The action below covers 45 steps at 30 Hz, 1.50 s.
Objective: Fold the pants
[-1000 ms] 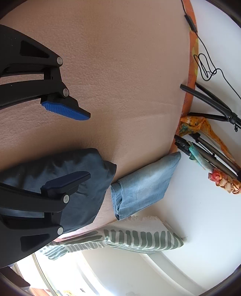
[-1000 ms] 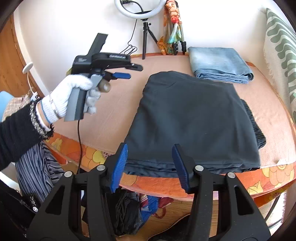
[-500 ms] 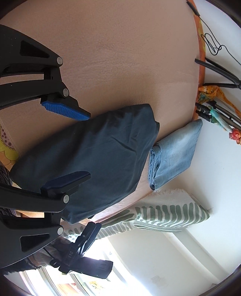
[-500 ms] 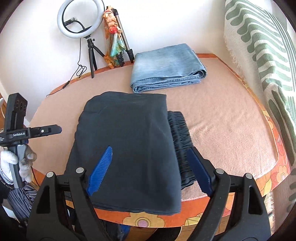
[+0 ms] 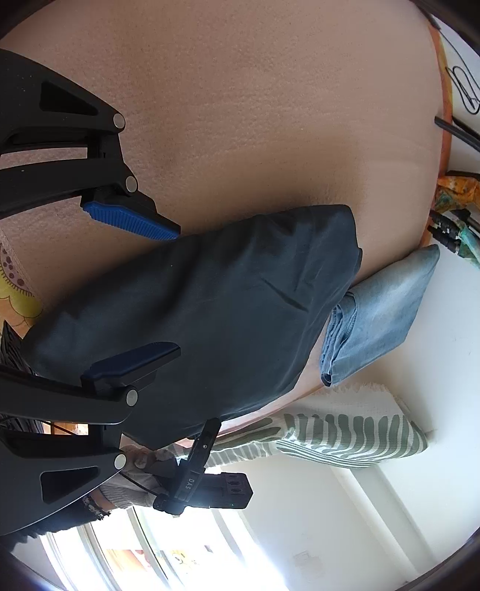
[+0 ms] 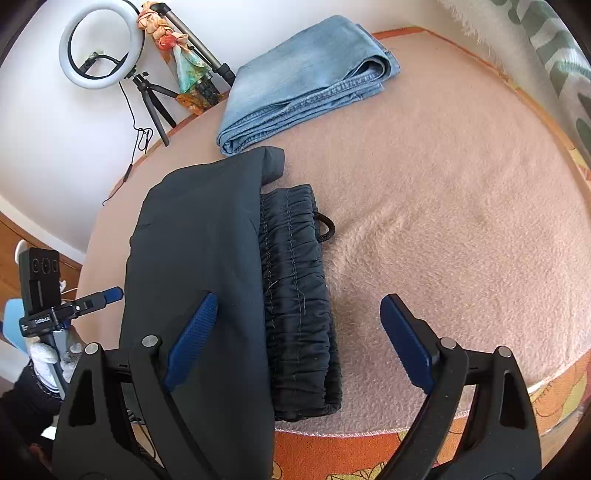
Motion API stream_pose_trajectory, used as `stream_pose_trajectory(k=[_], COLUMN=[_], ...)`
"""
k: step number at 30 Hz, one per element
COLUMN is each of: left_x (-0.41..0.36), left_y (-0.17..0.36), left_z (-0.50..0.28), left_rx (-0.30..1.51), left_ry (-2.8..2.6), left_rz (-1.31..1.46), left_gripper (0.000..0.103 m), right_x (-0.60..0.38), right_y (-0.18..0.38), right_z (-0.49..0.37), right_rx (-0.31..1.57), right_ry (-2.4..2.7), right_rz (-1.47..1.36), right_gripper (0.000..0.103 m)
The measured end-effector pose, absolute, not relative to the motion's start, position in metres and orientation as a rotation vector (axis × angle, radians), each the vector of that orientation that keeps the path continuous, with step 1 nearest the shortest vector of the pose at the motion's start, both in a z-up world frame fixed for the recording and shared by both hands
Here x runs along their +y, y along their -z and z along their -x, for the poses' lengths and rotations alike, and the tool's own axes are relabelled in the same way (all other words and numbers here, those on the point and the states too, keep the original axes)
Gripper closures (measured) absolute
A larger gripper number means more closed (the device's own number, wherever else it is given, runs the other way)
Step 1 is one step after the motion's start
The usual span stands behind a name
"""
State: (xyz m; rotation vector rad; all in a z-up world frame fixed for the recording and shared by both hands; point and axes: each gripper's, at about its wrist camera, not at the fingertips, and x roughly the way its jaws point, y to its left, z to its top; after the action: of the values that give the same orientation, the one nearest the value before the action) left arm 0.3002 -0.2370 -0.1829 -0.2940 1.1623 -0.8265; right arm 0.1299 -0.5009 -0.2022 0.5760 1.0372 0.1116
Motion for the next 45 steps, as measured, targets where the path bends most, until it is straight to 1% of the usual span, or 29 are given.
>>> stream_pose_trajectory(k=[3,9,15,17,19,21,22,23,24,27,28,29,30,32,33,34,35,40,43,45], left_x=[-0.239,-0.246,-0.251,-0.252,-0.253,-0.254,-0.254,-0.255,-0.255,-0.257,-0.258,-0.258,-0.259,-0.259,-0.259,-0.26,-0.26,-0.261,-0.258,-0.256], left_y=[0.188,0.192,0.197,0.198,0.199,0.198,0.198,0.198,0.198,0.196,0.195,0.194,0.193,0.193,0.193,0.193,0.193,0.193,0.194,0.195], left_z=[-0.303,-0.305,-0.307,-0.309,-0.312,-0.313,-0.314,-0.314,-0.314,-0.315,-0.315,-0.314,-0.313,-0.314,-0.315,-0.315,-0.316,-0.315,-0.315,-0.315], left_rx=[1.183,1.208,1.22,1.222,1.227,1.226,1.225,1.225,1.223,1.216,1.207,1.194,1.182,1.173,1.171,1.17,1.167,1.159,1.162,1.169], left_ry=[0.833,0.864,0.871,0.876,0.877,0.879,0.878,0.877,0.876,0.873,0.871,0.868,0.867,0.869,0.869,0.871,0.872,0.873,0.865,0.86], left_rz=[0.311,0.322,0.321,0.33,0.352,0.364,0.365,0.368,0.369,0.369,0.364,0.356,0.347,0.343,0.351,0.355,0.353,0.333,0.33,0.334], left_gripper=[0.047,0.047,0.047,0.046,0.046,0.046,0.047,0.047,0.047,0.049,0.052,0.061,0.065,0.077,0.08,0.083,0.084,0.084,0.084,0.084], right_x=[-0.508,-0.516,-0.497,-0.494,-0.495,-0.498,-0.499,-0.501,-0.503,-0.505,-0.503,-0.503,-0.502,-0.5,-0.499,-0.498,-0.496,-0.499,-0.497,-0.496], right_y=[0.207,0.214,0.214,0.214,0.214,0.216,0.217,0.218,0.219,0.217,0.213,0.209,0.205,0.199,0.196,0.194,0.193,0.197,0.201,0.205], right_z=[-0.132,-0.134,-0.142,-0.144,-0.143,-0.14,-0.139,-0.135,-0.133,-0.129,-0.128,-0.127,-0.126,-0.124,-0.124,-0.123,-0.123,-0.123,-0.126,-0.129], right_rx=[1.021,1.004,1.015,1.017,1.014,1.021,1.019,1.016,1.02,1.014,1.012,1.007,1.0,0.983,0.977,0.972,0.971,0.965,0.978,0.992], right_ry=[-0.169,-0.301,-0.334,-0.324,-0.301,-0.266,-0.247,-0.231,-0.214,-0.183,-0.171,-0.163,-0.156,-0.149,-0.151,-0.151,-0.15,-0.162,-0.153,-0.143], right_rz=[-0.624,-0.751,-0.715,-0.707,-0.701,-0.706,-0.718,-0.733,-0.742,-0.749,-0.731,-0.721,-0.715,-0.713,-0.712,-0.706,-0.695,-0.697,-0.669,-0.662], right_gripper=[0.008,0.007,0.006,0.008,0.015,0.035,0.039,0.046,0.057,0.067,0.069,0.072,0.076,0.081,0.083,0.084,0.084,0.084,0.078,0.072])
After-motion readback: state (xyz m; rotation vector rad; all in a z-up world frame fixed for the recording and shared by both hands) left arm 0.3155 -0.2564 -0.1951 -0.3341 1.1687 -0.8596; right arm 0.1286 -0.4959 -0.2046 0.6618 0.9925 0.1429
